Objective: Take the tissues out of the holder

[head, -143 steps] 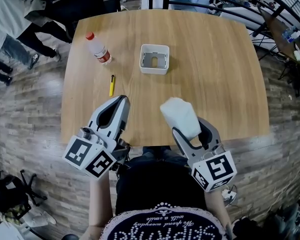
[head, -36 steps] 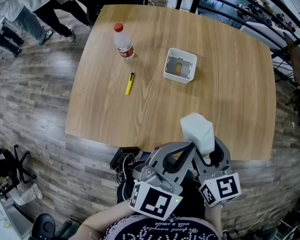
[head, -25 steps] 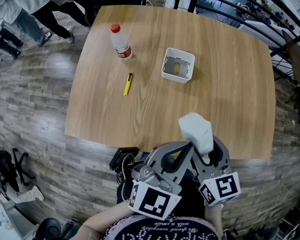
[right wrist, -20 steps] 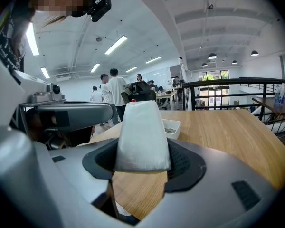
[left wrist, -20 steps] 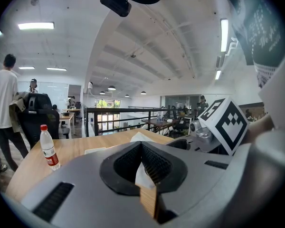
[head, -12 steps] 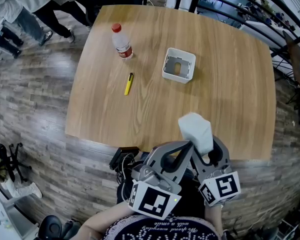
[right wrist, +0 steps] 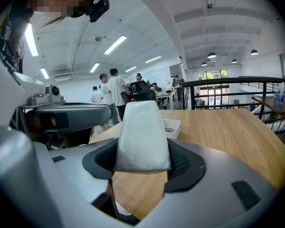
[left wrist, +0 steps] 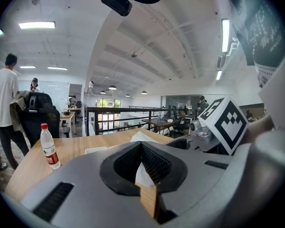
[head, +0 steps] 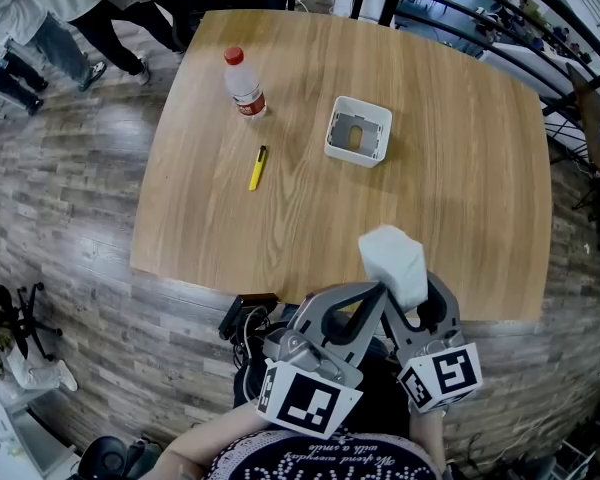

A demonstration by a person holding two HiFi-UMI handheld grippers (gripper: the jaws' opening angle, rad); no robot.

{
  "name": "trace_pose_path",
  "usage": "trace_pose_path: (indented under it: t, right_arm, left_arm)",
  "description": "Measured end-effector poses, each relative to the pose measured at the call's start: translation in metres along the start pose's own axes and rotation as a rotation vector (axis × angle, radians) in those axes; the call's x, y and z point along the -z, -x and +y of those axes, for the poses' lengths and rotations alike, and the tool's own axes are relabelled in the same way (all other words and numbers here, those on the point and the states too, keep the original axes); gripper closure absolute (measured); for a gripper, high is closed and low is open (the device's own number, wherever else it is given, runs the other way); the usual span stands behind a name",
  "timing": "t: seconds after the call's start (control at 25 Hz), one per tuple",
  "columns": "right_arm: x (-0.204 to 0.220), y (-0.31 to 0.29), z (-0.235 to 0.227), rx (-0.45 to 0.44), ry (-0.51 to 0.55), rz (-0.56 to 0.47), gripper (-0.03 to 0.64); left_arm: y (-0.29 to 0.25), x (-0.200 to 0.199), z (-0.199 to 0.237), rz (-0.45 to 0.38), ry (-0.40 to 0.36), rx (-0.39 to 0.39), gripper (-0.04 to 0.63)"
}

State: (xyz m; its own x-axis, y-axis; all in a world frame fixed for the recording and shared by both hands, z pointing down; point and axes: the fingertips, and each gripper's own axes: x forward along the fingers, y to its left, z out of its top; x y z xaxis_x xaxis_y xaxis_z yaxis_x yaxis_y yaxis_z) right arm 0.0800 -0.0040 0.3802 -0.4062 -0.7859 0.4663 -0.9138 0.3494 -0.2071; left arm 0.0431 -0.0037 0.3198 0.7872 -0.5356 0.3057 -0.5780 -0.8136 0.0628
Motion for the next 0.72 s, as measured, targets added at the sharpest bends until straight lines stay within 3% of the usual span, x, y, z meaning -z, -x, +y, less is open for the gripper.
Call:
trace_pose_path:
  t: [0.72]
  right_arm:
    - [-0.0023,-0.0012,0.0005,-0.015,0.003,0.000,0.350]
  left_arm:
    - [-0.0009,-0.0007,0.0018,-0.002,0.006,-0.008,0.591]
